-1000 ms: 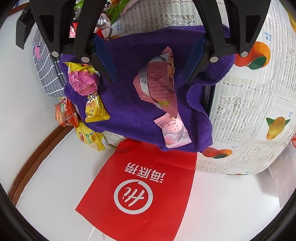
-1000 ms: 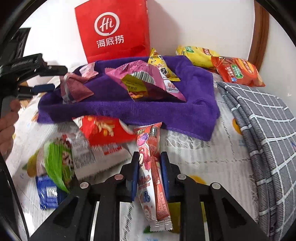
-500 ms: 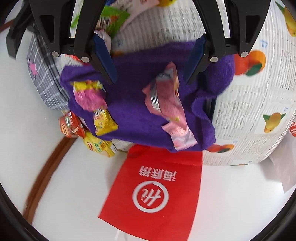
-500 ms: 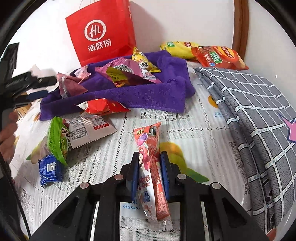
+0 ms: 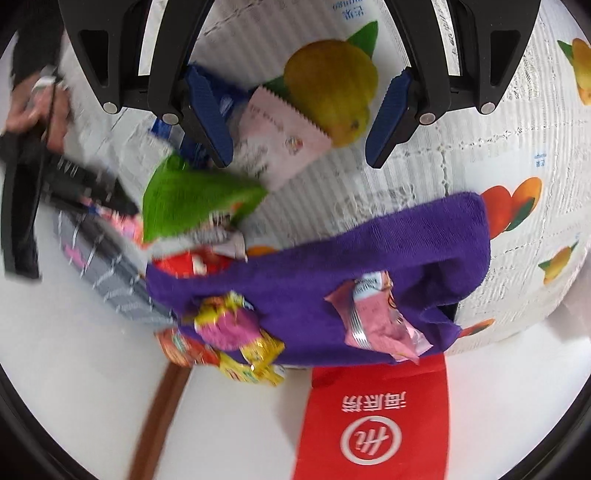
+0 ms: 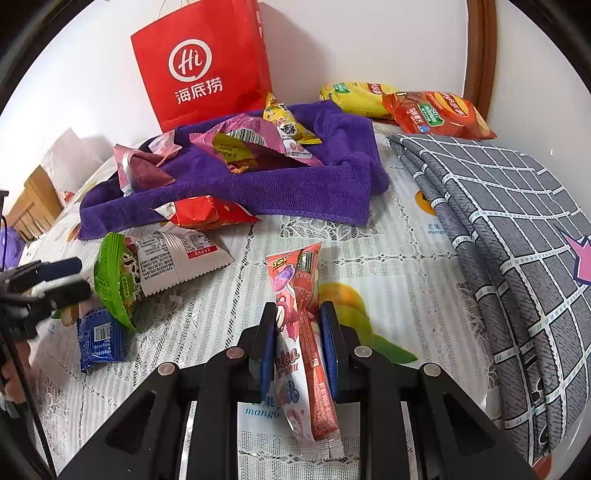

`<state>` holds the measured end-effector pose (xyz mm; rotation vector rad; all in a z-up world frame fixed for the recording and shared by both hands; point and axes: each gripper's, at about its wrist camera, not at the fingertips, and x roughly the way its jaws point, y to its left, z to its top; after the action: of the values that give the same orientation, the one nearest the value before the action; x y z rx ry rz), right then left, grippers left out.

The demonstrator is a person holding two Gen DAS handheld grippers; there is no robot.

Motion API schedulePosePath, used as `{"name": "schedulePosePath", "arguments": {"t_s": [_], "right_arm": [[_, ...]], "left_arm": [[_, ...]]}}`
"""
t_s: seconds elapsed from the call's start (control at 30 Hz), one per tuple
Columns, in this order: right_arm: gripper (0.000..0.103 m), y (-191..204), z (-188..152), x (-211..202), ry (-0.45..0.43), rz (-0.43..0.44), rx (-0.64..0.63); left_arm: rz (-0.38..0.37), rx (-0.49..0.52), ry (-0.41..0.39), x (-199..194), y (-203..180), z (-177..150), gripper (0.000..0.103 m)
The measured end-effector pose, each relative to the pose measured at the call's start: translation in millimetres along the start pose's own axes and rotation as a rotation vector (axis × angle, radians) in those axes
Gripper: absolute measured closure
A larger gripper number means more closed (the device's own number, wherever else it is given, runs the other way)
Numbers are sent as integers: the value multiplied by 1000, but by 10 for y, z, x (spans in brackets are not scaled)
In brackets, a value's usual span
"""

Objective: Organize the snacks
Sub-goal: 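Lift the pink tube snack with right while left reaches toward the green triangular packet, then carry the pink tube snack to the towel with right while left lifts a pale pink packet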

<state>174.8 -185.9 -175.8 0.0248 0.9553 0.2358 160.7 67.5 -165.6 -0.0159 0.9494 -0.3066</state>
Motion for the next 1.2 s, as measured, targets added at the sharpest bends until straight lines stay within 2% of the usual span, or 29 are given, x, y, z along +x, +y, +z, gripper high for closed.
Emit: {"name": "schedulePosePath", "arguments": {"t_s": [0.17,0.3,0.47,0.53,0.57,0.67,0.87,0.93,1.07,1.17,1.2], "right_arm": [[80,-20,0,-1,-2,10,9],[80,-44,-1,-4,-4,26,22],[80,-74,0,0,-5,37,30],[80,-79,-1,0,-6,41,33],[80,-81,-1,-1,-6,42,34],[80,-85,-2,-3,-6,41,34],[80,-87,-7,-5,-7,40,33],[81,-107,-6,-10,-10,51,43],[82,-135,-10,-30,-4,67,72],[82,-134,21,-106,-3,133,102],[82,-108,54,-155,-17,116,93]], "left_arm": [[17,65,26,78,-127,-17,30],[60,149,47,162,-275,-1,30],[64,163,38,210,-319,22,31],[62,168,22,177,-327,-3,54],[68,167,21,162,-326,-9,57],[61,137,20,138,-284,-27,57],[77,142,20,159,-341,-41,51],[90,121,16,147,-319,-35,59],[68,64,29,80,-227,-48,62],[74,29,31,5,-146,-78,63],[78,22,28,-28,-117,-87,63]]}}
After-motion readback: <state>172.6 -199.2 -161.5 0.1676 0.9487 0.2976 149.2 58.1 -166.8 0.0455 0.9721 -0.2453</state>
